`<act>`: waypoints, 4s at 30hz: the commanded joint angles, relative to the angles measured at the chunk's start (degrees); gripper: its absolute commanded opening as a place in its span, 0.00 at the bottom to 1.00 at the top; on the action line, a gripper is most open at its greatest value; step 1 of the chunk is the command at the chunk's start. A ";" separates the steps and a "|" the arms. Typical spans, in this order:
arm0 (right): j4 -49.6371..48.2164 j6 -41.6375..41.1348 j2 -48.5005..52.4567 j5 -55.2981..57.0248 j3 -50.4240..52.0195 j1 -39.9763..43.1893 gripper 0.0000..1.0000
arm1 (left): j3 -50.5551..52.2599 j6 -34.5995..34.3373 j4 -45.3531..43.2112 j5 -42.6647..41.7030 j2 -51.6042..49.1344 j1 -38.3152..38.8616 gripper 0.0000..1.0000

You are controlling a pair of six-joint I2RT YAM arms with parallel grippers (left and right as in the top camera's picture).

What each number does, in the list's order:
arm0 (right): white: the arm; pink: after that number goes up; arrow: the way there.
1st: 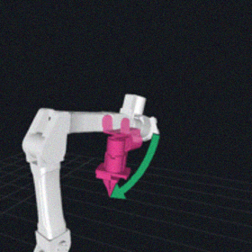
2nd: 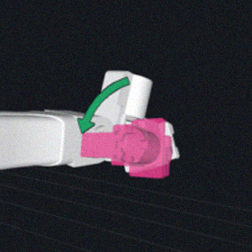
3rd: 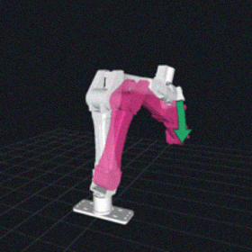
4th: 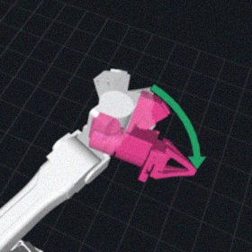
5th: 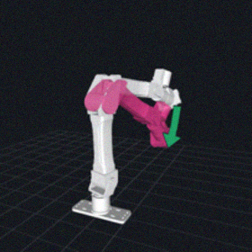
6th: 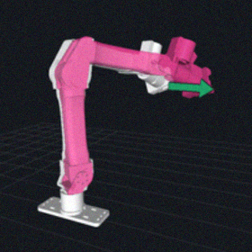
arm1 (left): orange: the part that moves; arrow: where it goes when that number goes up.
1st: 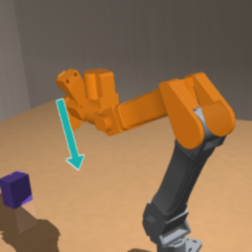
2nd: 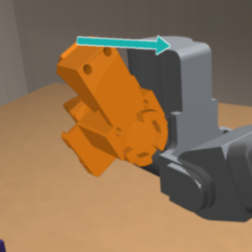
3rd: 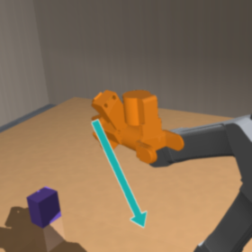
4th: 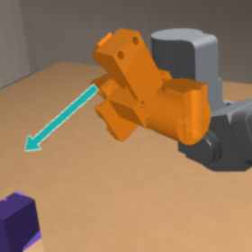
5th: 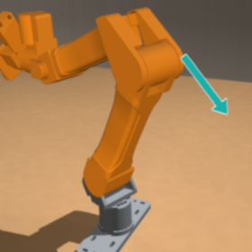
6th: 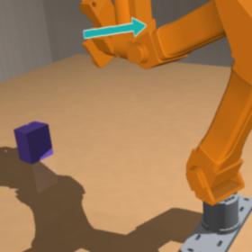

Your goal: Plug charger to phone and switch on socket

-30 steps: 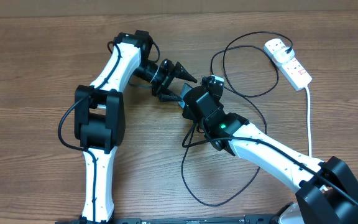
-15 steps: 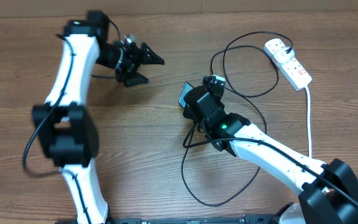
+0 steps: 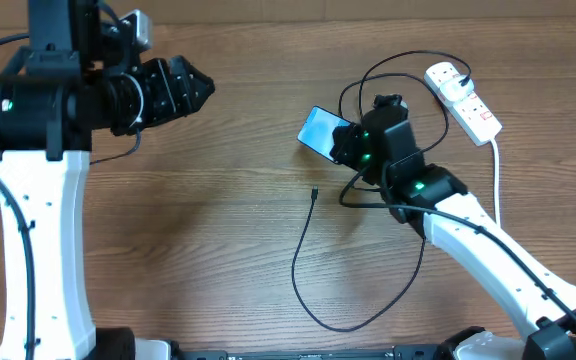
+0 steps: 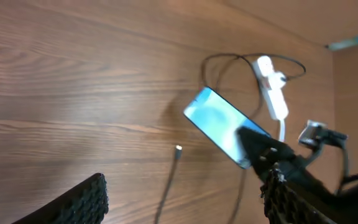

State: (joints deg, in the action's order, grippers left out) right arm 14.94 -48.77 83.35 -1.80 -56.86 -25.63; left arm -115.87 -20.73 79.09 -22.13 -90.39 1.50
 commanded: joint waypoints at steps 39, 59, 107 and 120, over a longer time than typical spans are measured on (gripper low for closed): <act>-6.32 -25.40 -2.23 -25.55 -1.40 4.37 0.04 | -0.63 -4.11 0.39 6.03 0.66 0.39 1.00; -7.19 -27.74 -2.23 -31.34 -1.40 4.22 0.04 | -0.63 -4.11 0.39 6.03 0.66 0.39 1.00; -13.62 -35.80 -2.23 -31.30 -1.40 3.08 0.04 | -0.63 -7.02 -0.24 5.22 0.66 0.39 1.00; -16.70 -48.94 -2.23 -27.47 -1.40 3.08 0.04 | -0.55 -35.30 -0.44 -1.95 -0.46 0.44 1.00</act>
State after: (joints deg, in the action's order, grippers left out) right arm -0.47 -92.29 83.35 -30.57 -56.86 -22.26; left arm -115.87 -45.41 78.78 -22.11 -90.06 1.50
